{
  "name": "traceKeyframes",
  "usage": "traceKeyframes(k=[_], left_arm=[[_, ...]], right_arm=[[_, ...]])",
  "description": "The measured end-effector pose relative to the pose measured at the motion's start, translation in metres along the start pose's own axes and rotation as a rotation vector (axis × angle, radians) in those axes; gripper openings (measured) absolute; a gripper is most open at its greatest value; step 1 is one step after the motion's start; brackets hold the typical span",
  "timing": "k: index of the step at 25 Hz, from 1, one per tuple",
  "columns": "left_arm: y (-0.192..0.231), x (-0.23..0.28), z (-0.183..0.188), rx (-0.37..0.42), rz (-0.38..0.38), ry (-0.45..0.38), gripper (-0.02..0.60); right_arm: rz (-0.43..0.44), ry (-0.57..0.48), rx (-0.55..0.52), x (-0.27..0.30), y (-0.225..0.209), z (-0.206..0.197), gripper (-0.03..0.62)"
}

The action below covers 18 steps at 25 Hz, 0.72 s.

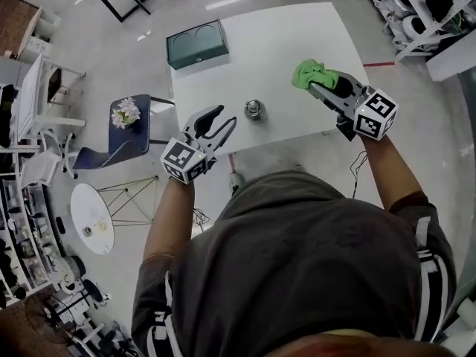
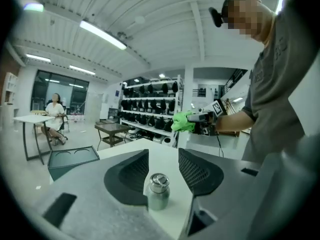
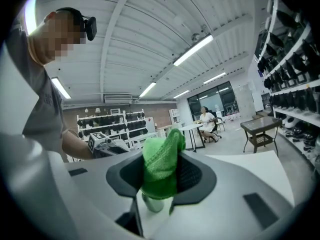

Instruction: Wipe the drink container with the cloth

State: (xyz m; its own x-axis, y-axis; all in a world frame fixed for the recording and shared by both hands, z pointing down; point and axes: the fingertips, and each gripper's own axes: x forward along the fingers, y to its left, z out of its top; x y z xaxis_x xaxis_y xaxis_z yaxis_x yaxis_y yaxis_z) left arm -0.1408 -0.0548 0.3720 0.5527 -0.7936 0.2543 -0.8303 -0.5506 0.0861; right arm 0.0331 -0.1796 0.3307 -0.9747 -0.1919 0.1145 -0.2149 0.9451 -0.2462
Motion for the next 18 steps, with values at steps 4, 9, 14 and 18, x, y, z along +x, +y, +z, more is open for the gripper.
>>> traceKeyframes(k=[4, 9, 14, 18], left_arm=[[0.010, 0.028, -0.051, 0.071, -0.140, 0.128, 0.218], [0.013, 0.068, -0.109, 0.169, -0.256, 0.258, 0.308], [0.018, 0.094, -0.135, 0.227, -0.319, 0.264, 0.319], [0.015, 0.105, -0.149, 0.281, -0.368, 0.283, 0.319]], right_arm=[[-0.037, 0.043, 0.016, 0.015, -0.011, -0.024, 0.128], [-0.021, 0.139, 0.005, 0.032, -0.016, -0.067, 0.127], [0.071, 0.253, -0.023, 0.052, -0.010, -0.118, 0.127], [0.166, 0.316, -0.041, 0.062, 0.000, -0.150, 0.129]])
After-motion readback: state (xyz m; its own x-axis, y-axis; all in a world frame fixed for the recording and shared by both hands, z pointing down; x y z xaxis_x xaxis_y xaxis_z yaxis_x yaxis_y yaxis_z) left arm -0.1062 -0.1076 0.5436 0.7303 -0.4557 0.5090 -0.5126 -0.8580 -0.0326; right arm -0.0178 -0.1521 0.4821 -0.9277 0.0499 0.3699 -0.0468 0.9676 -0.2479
